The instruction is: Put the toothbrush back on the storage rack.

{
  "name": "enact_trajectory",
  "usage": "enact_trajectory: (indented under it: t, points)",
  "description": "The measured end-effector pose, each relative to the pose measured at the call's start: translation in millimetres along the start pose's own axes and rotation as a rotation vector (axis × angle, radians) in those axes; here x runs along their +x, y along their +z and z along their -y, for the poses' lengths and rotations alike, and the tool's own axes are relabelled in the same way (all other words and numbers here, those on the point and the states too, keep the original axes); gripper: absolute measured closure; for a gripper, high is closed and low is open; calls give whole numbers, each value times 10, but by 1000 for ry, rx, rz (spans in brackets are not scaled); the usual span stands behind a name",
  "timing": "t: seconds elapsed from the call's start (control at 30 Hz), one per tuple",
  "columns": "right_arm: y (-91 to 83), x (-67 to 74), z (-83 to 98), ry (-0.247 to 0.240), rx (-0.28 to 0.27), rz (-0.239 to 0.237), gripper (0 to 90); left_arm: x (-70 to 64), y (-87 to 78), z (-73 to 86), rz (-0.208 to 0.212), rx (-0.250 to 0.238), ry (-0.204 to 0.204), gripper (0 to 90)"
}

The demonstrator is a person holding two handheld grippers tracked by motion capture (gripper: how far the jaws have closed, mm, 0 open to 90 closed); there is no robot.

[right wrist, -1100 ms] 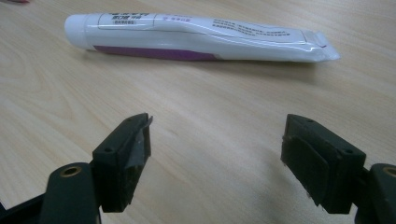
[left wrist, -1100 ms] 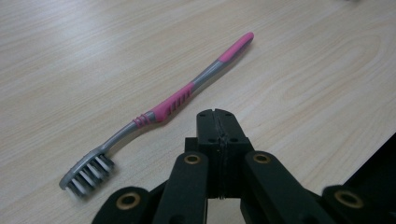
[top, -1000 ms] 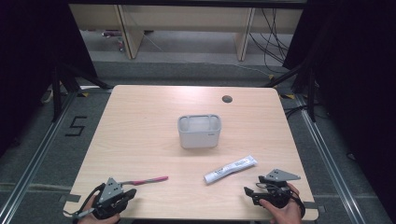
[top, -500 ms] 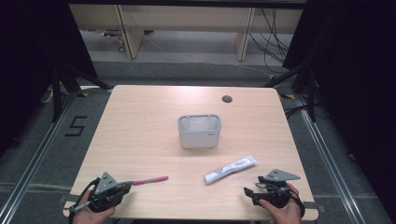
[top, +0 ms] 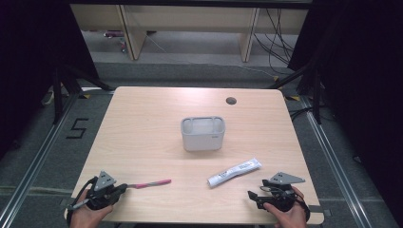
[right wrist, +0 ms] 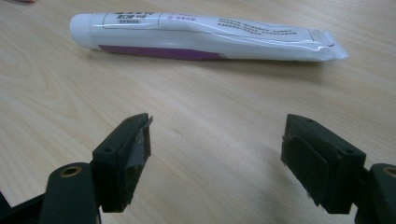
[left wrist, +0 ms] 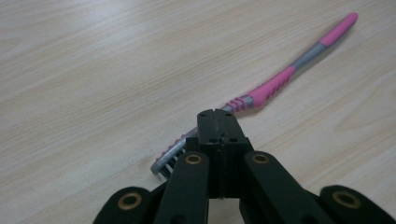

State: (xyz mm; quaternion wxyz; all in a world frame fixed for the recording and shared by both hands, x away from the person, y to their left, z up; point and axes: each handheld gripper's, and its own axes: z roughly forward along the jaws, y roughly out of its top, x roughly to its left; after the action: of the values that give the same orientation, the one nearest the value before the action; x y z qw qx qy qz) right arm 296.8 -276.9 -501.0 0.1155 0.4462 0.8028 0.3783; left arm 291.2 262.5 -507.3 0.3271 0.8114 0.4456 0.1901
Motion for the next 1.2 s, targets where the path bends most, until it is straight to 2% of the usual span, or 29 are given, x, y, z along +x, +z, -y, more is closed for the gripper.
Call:
enact_trajectory:
  t: [0.03, 0.13, 0.2, 0.23, 0.27, 0.3, 0.4, 0.47, 0.53, 0.57, 0.83, 0.9, 0.93, 0.97, 1.03, 1.1, 1.13, 1.2]
  points:
    - [0, -21, -3, -20, 0, 0, 247, 17, -2, -7, 3, 9, 14, 899]
    - [10, -23, -2, -24, -3, 7, 246, 23, 25, -17, -5, 6, 4, 899]
    - [7, -22, -4, -20, -1, 1, 247, 35, 43, -30, -12, 7, -3, 899]
    - [2, -12, -6, -16, 6, 9, 246, 50, 47, -39, -14, 10, 9, 899]
    - [0, -16, -8, -25, 7, 13, 247, 51, 63, -47, -27, 1, -5, 899]
    - [0, -5, -8, -9, 11, 9, 247, 75, 59, -65, -23, 14, 7, 899]
    - [11, -8, -7, -9, 0, 3, 247, 110, 100, -108, -27, 1, 12, 898]
    - [5, -23, -11, -30, 6, 14, 247, 107, 141, -136, -36, -4, 1, 898]
    - [10, -15, -9, -20, 2, 10, 247, 116, 167, -173, -33, 8, 16, 898]
    - [11, -17, -10, -20, 3, 8, 247, 110, 192, -189, -30, 4, 8, 898]
    - [8, -24, -15, -30, 5, 8, 247, 114, 359, -332, -38, 14, 37, 898]
    - [9, -15, -13, -22, 4, 7, 248, 113, 397, -371, -40, 13, 37, 898]
    - [14, 4, -10, 2, 3, -7, 248, 117, 417, -390, -39, 14, 45, 898]
    - [8, 6, -13, 0, 11, -4, 248, 117, 426, -409, -42, 26, 53, 898]
    - [15, 4, -13, 3, 2, -7, 248, 108, 470, -432, -34, 17, 45, 897]
    - [11, -15, -15, -22, 5, 5, 248, 108, 498, -460, -35, 20, 50, 897]
    - [16, 0, -11, 1, 5, -7, 248, 101, 516, -472, -41, 17, 44, 897]
    - [12, -5, -14, -10, 1, -3, 248, 103, 542, -497, -44, 20, 46, 897]
